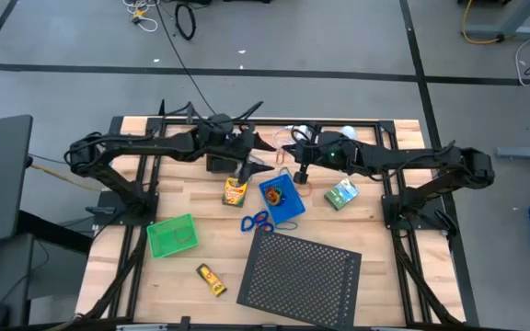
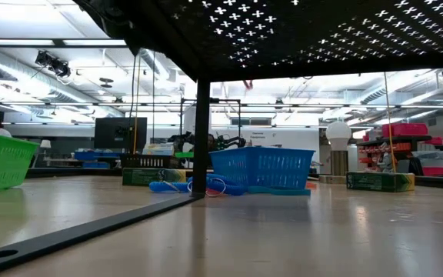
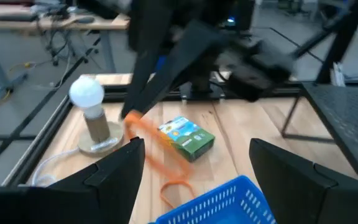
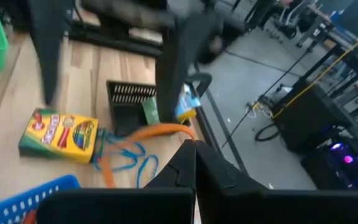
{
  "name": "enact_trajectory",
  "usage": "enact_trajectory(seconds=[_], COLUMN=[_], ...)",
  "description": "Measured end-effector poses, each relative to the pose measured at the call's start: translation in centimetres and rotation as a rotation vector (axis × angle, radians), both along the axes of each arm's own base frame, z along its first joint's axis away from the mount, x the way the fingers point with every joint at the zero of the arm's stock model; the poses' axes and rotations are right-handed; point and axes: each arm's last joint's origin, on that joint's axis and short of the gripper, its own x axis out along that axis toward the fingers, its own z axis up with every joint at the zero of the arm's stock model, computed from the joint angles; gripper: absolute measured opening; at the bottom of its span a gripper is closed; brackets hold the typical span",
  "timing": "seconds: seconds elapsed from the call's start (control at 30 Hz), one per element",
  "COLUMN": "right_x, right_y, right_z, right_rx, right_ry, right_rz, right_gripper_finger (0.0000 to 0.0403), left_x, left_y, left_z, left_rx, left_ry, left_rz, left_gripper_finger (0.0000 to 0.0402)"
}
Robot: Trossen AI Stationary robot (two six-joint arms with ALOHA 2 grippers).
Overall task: Pick & Place Office Desk Supplies
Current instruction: Put the bottom yellow rubber band into the green bin
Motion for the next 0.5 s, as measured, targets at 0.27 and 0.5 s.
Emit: enact_trajectory(seconds=[0.27,0.5], right_x=[0.22,0.39], right_y=[0.38,0.93], right_z=[0.35,0.53], right_rx=[-0.022,-0.034], right_ry=[-0.032,-0.048], right_rz=[0.020,0.045], right_gripper_finger=[0.0000,0.0000], left_x=[1.07,1.12], left_y=[0.73,0.76], left_z=[-1.00,-1.06], left_rx=[-0.061,-0.056], left_ry=[-0.030,-0.027], left_rz=[0.145,0.205], left_gripper_finger=[0.0293,0.0290])
